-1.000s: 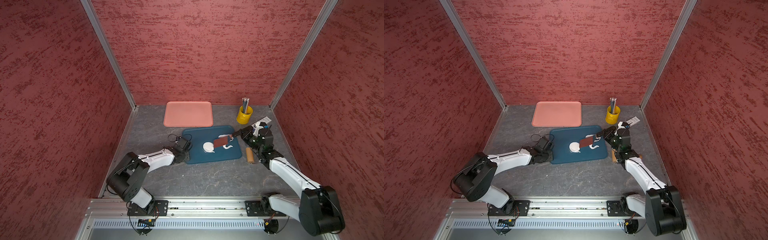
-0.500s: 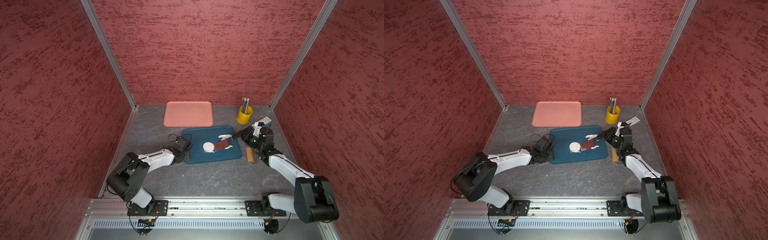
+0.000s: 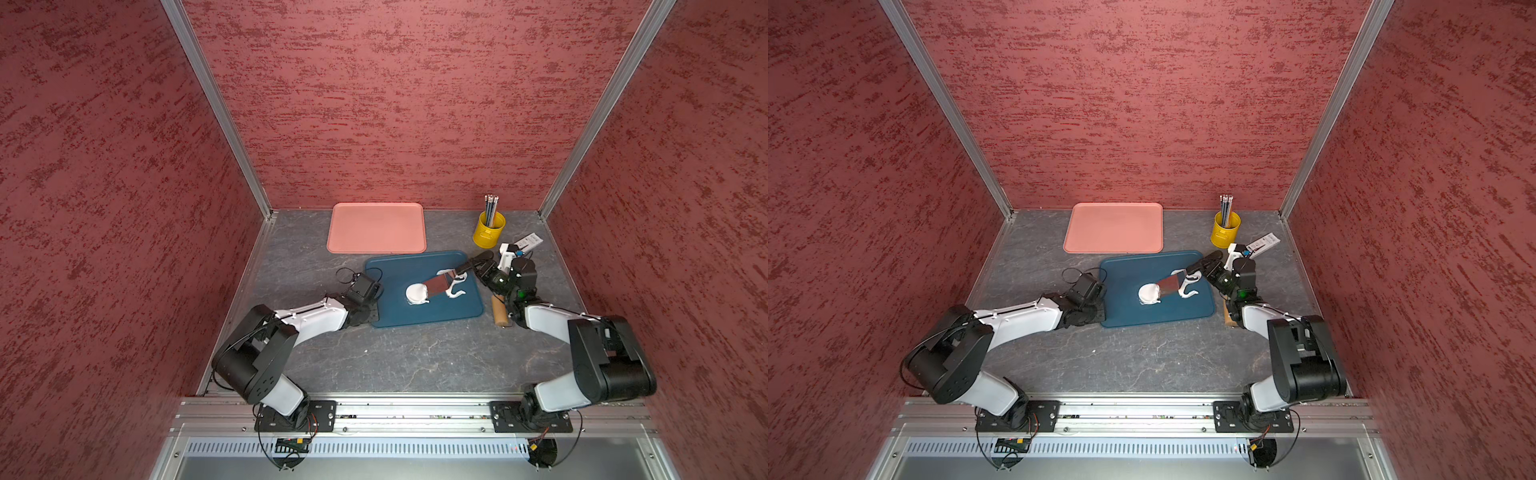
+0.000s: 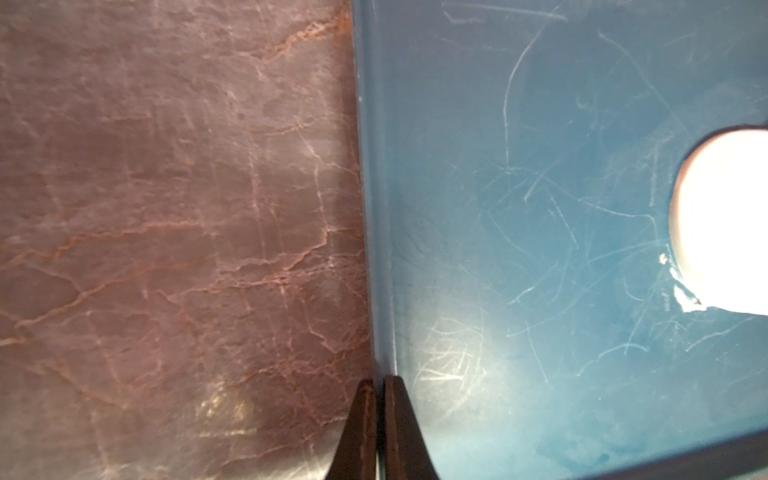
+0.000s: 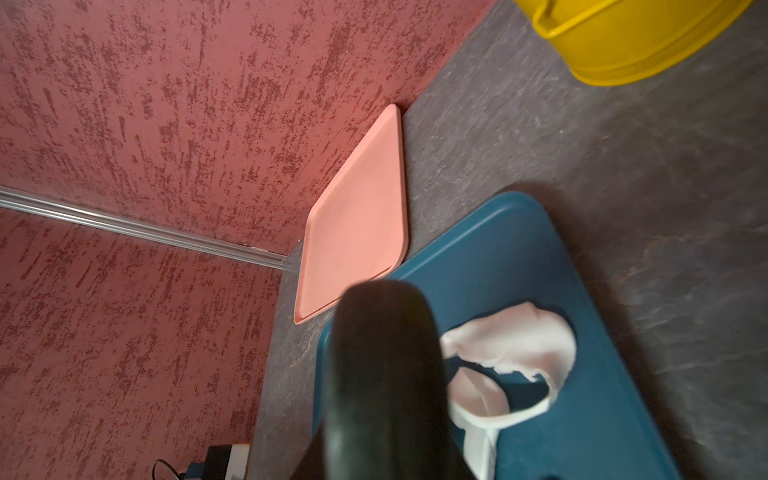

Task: Roll out the dumpling wrappers from the dough
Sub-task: Scoop the dumpling wrapper from the work surface, then place the dumpling wrapper on the plate.

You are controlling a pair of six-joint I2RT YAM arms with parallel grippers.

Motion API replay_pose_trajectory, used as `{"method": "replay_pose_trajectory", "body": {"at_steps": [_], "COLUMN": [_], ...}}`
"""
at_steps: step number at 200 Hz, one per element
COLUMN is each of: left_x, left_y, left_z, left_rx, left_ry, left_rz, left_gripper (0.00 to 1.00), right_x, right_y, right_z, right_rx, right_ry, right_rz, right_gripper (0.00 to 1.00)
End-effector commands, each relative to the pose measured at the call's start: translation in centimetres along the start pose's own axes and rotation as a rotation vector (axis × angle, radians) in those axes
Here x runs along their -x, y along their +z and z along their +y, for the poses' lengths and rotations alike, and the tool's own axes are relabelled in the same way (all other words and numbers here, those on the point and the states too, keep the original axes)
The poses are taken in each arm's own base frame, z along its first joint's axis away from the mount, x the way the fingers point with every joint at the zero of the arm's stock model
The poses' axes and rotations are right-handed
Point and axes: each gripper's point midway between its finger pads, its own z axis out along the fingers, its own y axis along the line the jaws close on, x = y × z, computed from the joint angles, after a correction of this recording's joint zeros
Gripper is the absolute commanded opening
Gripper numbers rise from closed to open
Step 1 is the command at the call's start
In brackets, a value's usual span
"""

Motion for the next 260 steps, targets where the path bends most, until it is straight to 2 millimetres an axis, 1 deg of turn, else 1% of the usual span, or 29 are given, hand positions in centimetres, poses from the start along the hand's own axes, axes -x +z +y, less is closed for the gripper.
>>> {"method": "replay_pose_trajectory", "body": {"at_steps": [1, 20, 28, 39, 55, 67, 91, 113, 142, 157, 171, 190, 201, 210, 222, 231, 242, 250, 260], "left_x": [0.9, 0.8, 0.8, 1.0, 0.8, 0.7, 0.5, 0.7, 0.8, 1.2, 1.5, 2.3, 2.9, 3.5, 4.6, 5.4, 6.3, 7.0, 7.9], "left_y": [-0.4, -0.3, -0.2, -0.2, -0.1, 0.1, 0.4, 0.3, 0.3, 0.1, -0.4, -0.9, -1.3, -1.8, -2.6, -3.2, -3.9, -4.4, -4.9], "left_z": [-0.7, -0.5, -0.5, -0.5, -0.4, -0.2, 0.1, 0.1, 0.3, 0.2, 0.2, 0.1, 0.3, 0.2, 0.2, 0.2, 0.3, 0.4, 0.4], "left_rx": [-0.030, -0.023, -0.022, -0.020, -0.014, -0.009, 0.003, 0.003, 0.012, 0.011, 0.001, -0.023, -0.038, -0.059, -0.077, -0.087, -0.093, -0.096, -0.099], "left_ry": [0.034, 0.030, 0.031, 0.029, 0.019, 0.014, -0.001, -0.007, -0.017, -0.016, -0.024, -0.039, -0.053, -0.064, -0.071, -0.068, -0.066, -0.068, -0.068], "left_rz": [-0.027, -0.020, -0.018, -0.022, -0.017, -0.017, -0.015, -0.026, -0.031, -0.040, -0.049, -0.065, -0.074, -0.092, -0.126, -0.150, -0.180, -0.201, -0.226], "left_gripper": [0.00, 0.00, 0.00, 0.00, 0.00, 0.00, 0.00, 0.02, 0.05, 0.12, 0.22, 0.33, 0.35, 0.36, 0.40, 0.41, 0.41, 0.42, 0.42], "right_x": [-0.7, -1.9, -2.6, -3.5, -4.5, -5.0, -4.6, -4.3, -3.6, -2.5, -0.9, 1.9, 3.9, 5.3, 6.9, 8.2, 9.2, 9.7, 9.9], "right_y": [0.3, 0.7, 0.8, 1.0, 0.6, 0.7, 1.2, 1.9, 1.8, 1.8, 2.2, 3.1, 4.0, 5.0, 6.5, 7.8, 9.7, 11.1, 12.7], "right_z": [0.8, -0.8, -1.0, -1.9, -2.8, -2.4, -2.4, -0.5, 0.6, 1.6, 3.2, 5.4, 6.2, 7.2, 8.3, 9.0, 10.3, 10.3, 11.2], "right_rx": [0.054, 0.016, 0.016, -0.027, -0.062, -0.027, -0.024, 0.059, 0.085, 0.110, 0.133, 0.160, 0.151, 0.150, 0.133, 0.127, 0.126, 0.068, 0.050], "right_ry": [0.030, 0.038, 0.036, 0.040, 0.068, 0.108, 0.179, 0.247, 0.257, 0.255, 0.230, 0.198, 0.167, 0.118, 0.070, 0.051, -0.004, -0.033, -0.082], "right_rz": [-0.001, 0.042, 0.069, 0.114, 0.145, 0.163, 0.148, 0.156, 0.134, 0.102, 0.068, -0.007, -0.060, -0.093, -0.131, -0.161, -0.168, -0.173, -0.185], "right_gripper": [0.00, 0.00, 0.00, 0.00, 0.00, 0.00, 0.00, 0.00, 0.00, 0.00, 0.00, 0.00, 0.00, 0.00, 0.00, 0.00, 0.00, 0.00, 0.00]}}
